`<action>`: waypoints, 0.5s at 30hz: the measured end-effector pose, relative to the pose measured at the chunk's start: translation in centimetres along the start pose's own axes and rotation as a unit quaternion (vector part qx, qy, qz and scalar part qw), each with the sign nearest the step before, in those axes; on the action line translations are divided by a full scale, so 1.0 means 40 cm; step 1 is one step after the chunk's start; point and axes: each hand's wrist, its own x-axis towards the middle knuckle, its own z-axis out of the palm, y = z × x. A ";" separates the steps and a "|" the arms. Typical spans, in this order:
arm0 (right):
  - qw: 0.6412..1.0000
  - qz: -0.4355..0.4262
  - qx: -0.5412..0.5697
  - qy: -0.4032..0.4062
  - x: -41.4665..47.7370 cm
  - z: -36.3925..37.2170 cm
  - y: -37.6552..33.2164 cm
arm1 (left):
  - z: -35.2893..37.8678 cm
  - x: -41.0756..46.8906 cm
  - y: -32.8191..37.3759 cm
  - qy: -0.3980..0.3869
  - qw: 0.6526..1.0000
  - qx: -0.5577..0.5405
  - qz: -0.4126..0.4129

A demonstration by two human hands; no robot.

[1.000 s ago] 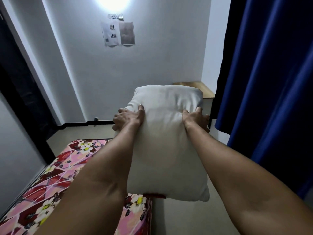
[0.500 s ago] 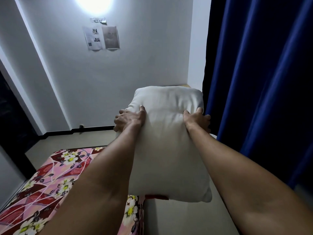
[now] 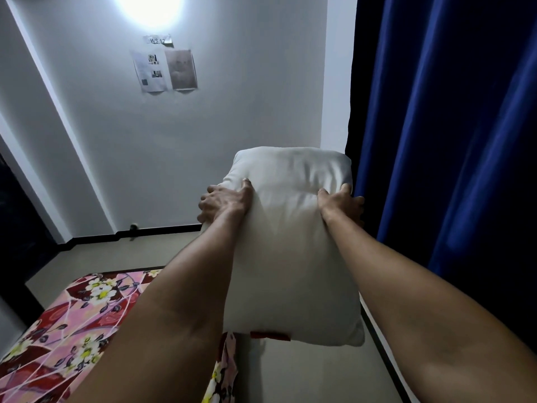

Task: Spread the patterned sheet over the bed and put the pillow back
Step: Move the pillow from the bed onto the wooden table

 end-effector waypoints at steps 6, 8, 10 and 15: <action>1.000 -0.002 0.012 -0.006 0.150 0.003 -0.030 | 0.072 0.039 0.112 0.000 1.000 -0.003 -0.004; 1.000 -0.008 0.012 -0.006 0.196 0.006 -0.041 | 0.094 0.054 0.143 0.003 1.000 -0.004 -0.006; 1.000 -0.012 0.012 -0.005 0.235 0.011 -0.050 | 0.112 0.066 0.167 0.003 1.000 -0.002 -0.007; 1.000 -0.013 0.016 -0.010 0.311 0.040 -0.069 | 0.152 0.109 0.218 0.005 1.000 0.001 -0.011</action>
